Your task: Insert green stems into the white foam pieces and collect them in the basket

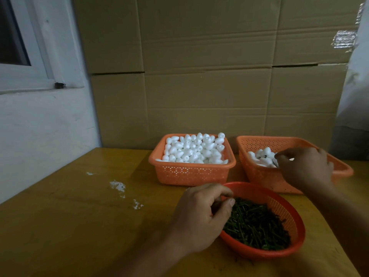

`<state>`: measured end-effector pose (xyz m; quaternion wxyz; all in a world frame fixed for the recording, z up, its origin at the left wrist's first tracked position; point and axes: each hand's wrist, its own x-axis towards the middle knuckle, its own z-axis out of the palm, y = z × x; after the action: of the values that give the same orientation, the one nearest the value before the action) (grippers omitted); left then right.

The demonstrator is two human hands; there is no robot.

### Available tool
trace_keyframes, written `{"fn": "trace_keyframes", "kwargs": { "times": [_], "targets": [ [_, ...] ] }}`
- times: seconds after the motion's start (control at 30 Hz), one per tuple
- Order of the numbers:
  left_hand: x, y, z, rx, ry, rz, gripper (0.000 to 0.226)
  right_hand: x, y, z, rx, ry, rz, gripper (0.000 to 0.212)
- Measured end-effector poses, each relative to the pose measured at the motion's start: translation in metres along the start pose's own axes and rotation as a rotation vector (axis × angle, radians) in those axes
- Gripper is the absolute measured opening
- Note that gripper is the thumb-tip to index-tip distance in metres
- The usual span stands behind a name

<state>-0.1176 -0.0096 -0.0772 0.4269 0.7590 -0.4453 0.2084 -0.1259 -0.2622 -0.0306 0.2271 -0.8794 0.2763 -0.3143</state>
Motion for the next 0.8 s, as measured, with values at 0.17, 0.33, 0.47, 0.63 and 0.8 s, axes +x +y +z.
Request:
{"fn": "trace_keyframes", "kwargs": {
  "times": [0.17, 0.33, 0.47, 0.63, 0.8],
  "targets": [
    [0.0, 0.0, 0.0, 0.018, 0.012, -0.013, 0.014, -0.038, -0.014, -0.013, 0.132, -0.027, -0.144, 0.022],
    [0.004, -0.004, -0.003, 0.023, 0.035, -0.067, 0.01, -0.068, -0.013, -0.013, 0.247, -0.177, -0.22, 0.023],
    [0.019, -0.012, -0.013, -0.04, 0.064, -0.195, 0.009, -0.075, -0.004, -0.007, 0.23, -0.276, -0.226, 0.023],
    [0.074, -0.04, -0.043, 0.162, 0.005, -0.272, 0.017, -0.073, -0.002, -0.007, 0.312, -0.249, -0.26, 0.026],
    [0.135, -0.091, -0.06, 0.273, -0.125, -0.525, 0.018, -0.074, -0.002, -0.007, 0.339, -0.244, -0.26, 0.024]
  ]
}}
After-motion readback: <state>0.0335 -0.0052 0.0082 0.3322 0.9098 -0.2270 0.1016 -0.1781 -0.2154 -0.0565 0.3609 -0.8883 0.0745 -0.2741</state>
